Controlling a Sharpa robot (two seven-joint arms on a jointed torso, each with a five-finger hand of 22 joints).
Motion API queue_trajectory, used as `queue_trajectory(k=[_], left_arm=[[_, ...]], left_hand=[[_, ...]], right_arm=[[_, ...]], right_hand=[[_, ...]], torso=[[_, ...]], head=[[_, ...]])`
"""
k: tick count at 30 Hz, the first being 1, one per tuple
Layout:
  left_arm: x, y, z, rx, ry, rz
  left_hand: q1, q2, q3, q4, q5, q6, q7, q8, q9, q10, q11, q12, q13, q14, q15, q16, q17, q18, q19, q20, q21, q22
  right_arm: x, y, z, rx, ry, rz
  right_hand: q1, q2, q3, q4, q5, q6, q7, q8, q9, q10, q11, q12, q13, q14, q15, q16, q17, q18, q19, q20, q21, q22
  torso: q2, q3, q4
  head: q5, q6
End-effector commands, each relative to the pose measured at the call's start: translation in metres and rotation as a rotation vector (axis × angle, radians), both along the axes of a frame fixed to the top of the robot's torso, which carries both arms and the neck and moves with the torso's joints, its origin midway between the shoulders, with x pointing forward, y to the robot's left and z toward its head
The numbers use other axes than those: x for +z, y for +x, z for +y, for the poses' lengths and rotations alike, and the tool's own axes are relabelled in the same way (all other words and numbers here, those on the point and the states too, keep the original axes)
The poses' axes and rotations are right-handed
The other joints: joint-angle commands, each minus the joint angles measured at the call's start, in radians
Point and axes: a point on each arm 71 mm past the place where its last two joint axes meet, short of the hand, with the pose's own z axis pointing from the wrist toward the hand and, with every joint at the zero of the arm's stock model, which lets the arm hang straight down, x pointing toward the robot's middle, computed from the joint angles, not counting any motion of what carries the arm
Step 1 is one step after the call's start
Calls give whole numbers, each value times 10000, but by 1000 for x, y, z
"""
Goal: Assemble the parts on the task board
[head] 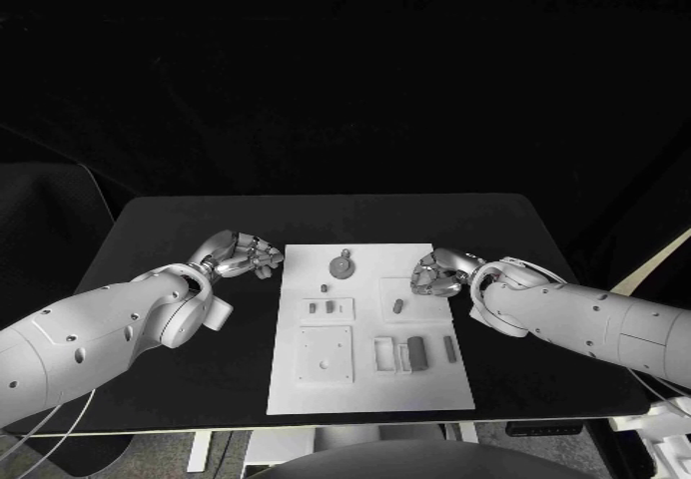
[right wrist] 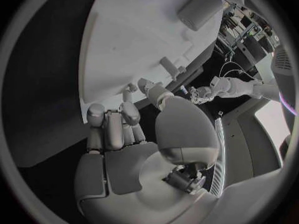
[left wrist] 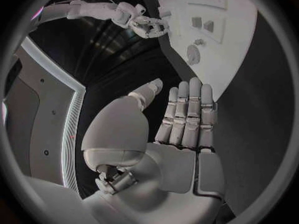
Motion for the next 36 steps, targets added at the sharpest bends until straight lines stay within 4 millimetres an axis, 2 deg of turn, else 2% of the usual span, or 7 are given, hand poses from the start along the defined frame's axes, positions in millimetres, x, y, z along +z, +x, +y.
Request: queue_trajectory(k=[1,9,13,26,36], left_arm=[[1,-1,-2,-95,-136,54],[1,-1,-3,-109,-146,82],[0,-1,-2,-93,-125,121],[0,-1,-2,-103,-132,135],[0,-1,-1,-97,-121,165]], left_hand=[[-79,19,-58,10,41,-45,25,-51,14,-62,5,-47,-10,-70,29,-66,-13,-12,-80,-5,-43,-2],[-81,18,-60,11,41,-40,23,-48,16,-65,7,-51,-10,-70,29,-74,-16,-13,-83,-4,-46,-1],[-83,18,-60,12,41,-37,22,-47,16,-68,8,-53,-10,-70,30,-78,-18,-14,-85,-3,-49,0],[-87,17,-64,15,40,-28,19,-43,18,-77,12,-62,-11,-72,32,-94,-24,-16,-91,-2,-56,2],[-90,15,-66,16,40,-23,17,-41,19,-84,14,-69,-11,-74,34,-106,-29,-18,-97,-1,-63,3]], right_arm=[[-3,-2,0,4,-154,109],[-3,-2,1,35,-218,175],[-4,-1,2,74,-310,167],[-4,-1,7,220,-452,145],[-6,0,9,389,-778,4]], right_hand=[[65,58,-10,23,18,25,79,-60,-1,-5,-88,10,-12,89,-31,69,34,186,45,-14,329,-13],[94,124,13,32,27,34,74,-54,1,2,-91,10,-17,140,-34,86,77,188,51,-14,331,-18],[121,148,25,26,31,61,68,-39,8,7,-93,10,-19,134,-35,83,65,191,53,-15,333,-21],[440,260,111,-42,34,705,-6,301,177,84,-113,32,-49,273,-57,132,145,204,69,-14,363,-50],[507,279,121,-47,32,884,-27,391,225,111,-116,37,-57,322,-63,151,177,203,73,-11,375,-56]], torso=[[14,6,-1],[27,2,-3],[23,7,-6],[42,7,5],[46,10,8]], head=[[0,-21],[-11,-63],[-3,-123],[14,-134],[29,-181]])
